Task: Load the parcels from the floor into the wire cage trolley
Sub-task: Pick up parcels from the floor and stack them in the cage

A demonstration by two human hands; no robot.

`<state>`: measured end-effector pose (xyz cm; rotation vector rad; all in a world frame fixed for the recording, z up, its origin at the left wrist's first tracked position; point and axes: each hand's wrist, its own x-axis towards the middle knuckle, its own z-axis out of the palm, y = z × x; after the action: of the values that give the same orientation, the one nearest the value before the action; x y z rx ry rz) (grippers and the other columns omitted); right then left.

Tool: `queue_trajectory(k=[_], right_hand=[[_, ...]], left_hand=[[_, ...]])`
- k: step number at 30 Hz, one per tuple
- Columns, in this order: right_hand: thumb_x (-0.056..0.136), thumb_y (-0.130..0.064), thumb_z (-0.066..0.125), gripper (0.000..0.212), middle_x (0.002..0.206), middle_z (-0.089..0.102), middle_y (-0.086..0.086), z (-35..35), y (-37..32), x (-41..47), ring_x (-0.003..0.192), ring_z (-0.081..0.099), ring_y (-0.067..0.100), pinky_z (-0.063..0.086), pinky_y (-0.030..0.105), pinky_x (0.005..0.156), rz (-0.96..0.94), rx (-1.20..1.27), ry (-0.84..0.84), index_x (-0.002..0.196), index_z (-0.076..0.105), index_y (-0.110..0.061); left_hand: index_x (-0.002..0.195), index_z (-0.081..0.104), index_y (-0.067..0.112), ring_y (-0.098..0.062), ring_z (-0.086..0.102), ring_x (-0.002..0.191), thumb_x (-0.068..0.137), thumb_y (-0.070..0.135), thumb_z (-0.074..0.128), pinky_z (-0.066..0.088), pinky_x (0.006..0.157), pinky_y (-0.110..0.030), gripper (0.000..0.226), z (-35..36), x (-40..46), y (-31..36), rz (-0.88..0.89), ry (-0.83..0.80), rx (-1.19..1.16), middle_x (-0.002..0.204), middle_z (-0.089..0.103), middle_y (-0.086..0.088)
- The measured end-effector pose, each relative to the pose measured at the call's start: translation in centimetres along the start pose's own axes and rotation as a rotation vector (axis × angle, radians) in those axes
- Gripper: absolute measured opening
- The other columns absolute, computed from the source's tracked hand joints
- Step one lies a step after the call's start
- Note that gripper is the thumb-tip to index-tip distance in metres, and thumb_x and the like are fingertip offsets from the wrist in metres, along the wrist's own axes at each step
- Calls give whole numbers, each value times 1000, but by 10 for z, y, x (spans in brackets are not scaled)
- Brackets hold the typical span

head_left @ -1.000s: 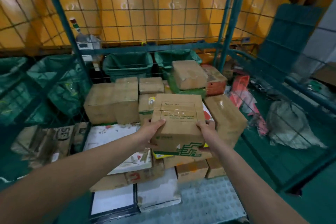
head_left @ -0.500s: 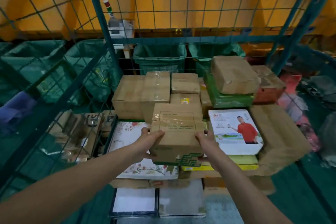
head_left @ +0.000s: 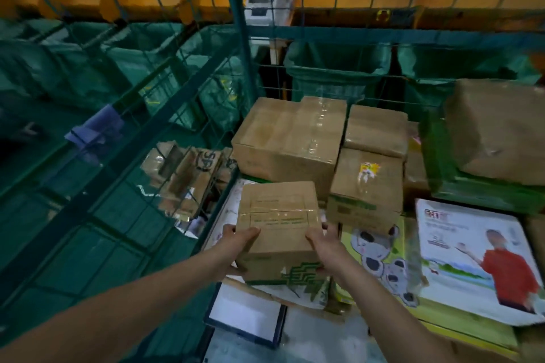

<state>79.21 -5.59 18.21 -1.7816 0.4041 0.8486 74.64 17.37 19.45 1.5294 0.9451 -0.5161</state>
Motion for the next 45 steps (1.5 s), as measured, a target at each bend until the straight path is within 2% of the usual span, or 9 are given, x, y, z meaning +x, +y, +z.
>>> queue_trajectory(k=[4,11,14,17,20,26,33,39,45], right_hand=[[99,-38,47,48,108,51,-5,28,-3,45,98,56,20,54,49,95,4,-26,24,140,24,-31],[101,-31,49,57,115,57,3,69,-8,100,86,56,15,40,29,61,18,14,100,149,20,-24],[100,-29,50,57,117,56,0,97,-20,125,100,59,21,47,31,72,28,40,97,149,21,-23],[100,-24,49,59,120,53,-3,129,-37,145,108,56,20,46,33,81,0,63,64,152,21,-24],[98,-17,41,57,114,55,-13,158,-54,163,100,55,13,56,40,81,-35,147,66,150,29,-38],[95,-17,40,63,122,61,-16,166,-60,165,106,61,12,60,40,79,-163,173,70,147,29,-50],[97,-13,42,70,134,58,-8,166,-72,184,106,60,14,51,33,79,-197,199,112,154,17,-44],[105,-32,46,74,150,46,-7,162,-71,173,127,51,22,43,49,112,-104,192,72,160,-2,-45],[106,-27,51,70,156,42,3,147,-80,131,138,45,26,41,42,109,-92,137,21,161,8,-33]], left_hand=[[135,38,29,-30,64,109,90,49,71,60,89,-53,59,-22,59,6,-7,-38,62,124,62,-4],[140,38,28,-26,60,109,98,40,64,55,94,-46,51,-39,130,24,-24,-87,130,125,59,-3],[135,42,28,-19,61,99,100,33,62,54,78,-34,41,-58,152,37,45,-58,128,117,62,2],[144,36,33,-24,59,117,99,30,57,51,100,-38,49,-81,175,43,268,51,230,140,56,-3],[163,13,31,-33,38,140,104,32,47,36,111,-40,68,-92,191,37,398,228,464,164,23,-11],[163,10,29,-37,1,154,110,27,35,10,123,-48,58,-68,195,24,495,377,526,169,0,-12],[164,15,23,-35,1,157,109,28,35,5,127,-51,58,-73,227,47,574,384,749,171,3,-13],[164,11,24,-36,9,156,109,28,34,20,124,-56,60,-86,221,58,539,254,826,171,-7,-5],[162,10,33,-43,37,144,102,34,50,44,112,-50,73,-85,190,48,450,168,799,169,-15,-3]])
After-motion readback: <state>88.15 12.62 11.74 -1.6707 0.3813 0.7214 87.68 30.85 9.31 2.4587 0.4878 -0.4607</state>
